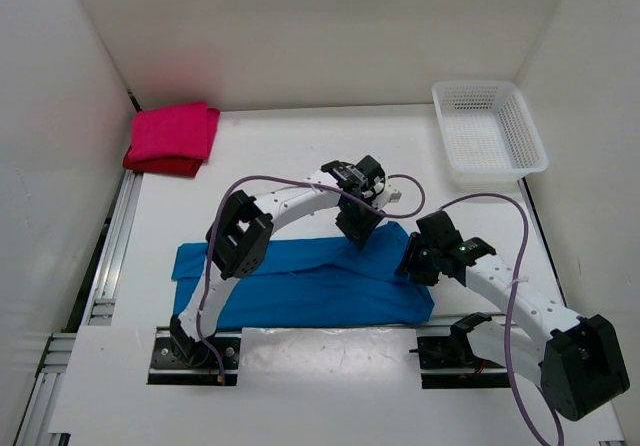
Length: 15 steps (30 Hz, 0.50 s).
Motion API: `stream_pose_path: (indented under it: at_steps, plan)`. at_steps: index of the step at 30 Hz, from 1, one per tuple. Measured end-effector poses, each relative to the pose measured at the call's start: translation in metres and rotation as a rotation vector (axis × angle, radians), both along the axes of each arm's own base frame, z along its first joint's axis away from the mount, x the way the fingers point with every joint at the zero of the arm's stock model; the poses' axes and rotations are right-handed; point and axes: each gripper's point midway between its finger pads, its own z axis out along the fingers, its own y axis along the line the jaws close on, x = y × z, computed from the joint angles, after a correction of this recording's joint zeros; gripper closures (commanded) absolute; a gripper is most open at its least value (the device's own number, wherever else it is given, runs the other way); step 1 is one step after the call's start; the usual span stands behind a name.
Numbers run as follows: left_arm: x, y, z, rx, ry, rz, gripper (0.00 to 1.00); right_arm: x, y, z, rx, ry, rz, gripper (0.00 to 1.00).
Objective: Fold and stack the t-shirts
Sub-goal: Fold the other side of the tshirt into a rectangle
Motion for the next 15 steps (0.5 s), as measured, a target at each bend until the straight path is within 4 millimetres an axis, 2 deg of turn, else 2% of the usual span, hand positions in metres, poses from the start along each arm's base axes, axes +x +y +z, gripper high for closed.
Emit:
stream_pose_path:
  at_steps: [10, 15]
  plan:
    - [-0.005, 0.005, -0.033, 0.059, 0.050, 0.000, 0.53, -0.001, 0.000, -0.002, 0.002, 0.003, 0.002, 0.52]
    - [-0.004, 0.005, -0.032, 0.059, 0.050, 0.000, 0.64, -0.004, -0.001, -0.006, -0.001, 0.014, 0.003, 0.52]
